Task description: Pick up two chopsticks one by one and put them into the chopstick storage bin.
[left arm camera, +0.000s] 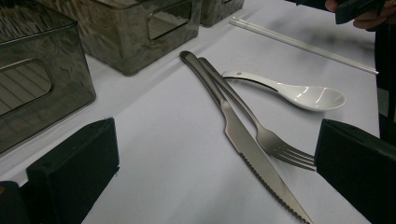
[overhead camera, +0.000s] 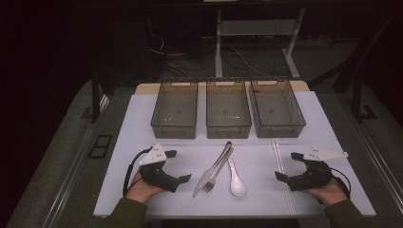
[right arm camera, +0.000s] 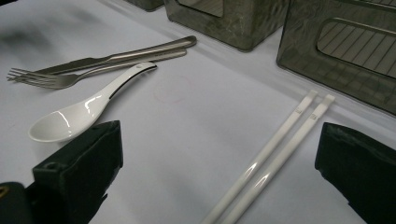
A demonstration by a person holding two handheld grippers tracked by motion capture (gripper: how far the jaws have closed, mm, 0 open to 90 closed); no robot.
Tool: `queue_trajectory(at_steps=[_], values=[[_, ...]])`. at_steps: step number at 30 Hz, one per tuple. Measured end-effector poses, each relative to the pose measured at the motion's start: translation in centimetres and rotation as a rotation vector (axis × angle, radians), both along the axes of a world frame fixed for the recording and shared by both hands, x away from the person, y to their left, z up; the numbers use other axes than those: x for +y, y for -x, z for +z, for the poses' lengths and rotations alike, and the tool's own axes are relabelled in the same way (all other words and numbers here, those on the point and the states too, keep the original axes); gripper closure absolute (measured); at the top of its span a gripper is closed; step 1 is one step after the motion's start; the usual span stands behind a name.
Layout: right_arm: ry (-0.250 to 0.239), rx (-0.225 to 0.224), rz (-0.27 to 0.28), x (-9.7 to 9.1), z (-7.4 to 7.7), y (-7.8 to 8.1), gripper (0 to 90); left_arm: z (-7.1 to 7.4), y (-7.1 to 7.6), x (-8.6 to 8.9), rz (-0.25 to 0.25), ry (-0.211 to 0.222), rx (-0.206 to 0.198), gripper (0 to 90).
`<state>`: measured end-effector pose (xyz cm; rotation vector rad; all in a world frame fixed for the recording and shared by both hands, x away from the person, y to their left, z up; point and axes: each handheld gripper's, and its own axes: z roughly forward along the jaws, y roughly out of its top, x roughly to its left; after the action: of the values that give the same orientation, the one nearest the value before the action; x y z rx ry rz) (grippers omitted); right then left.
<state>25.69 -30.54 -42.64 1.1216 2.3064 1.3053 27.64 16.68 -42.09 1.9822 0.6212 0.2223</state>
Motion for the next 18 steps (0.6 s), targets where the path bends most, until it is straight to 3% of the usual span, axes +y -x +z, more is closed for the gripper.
queue_trajectory(at_steps=[14, 18], values=[[0.042, 0.025, -0.054, -0.1, 0.0, -0.8, 0.8, 0.0, -0.1, 0.0, 0.007, -0.003, 0.005, 0.0], [0.063, 0.024, -0.093, 0.0, 0.3, -1.5, 1.7, 0.0, 0.0, -0.1, -0.001, -0.009, 0.003, 0.0]])
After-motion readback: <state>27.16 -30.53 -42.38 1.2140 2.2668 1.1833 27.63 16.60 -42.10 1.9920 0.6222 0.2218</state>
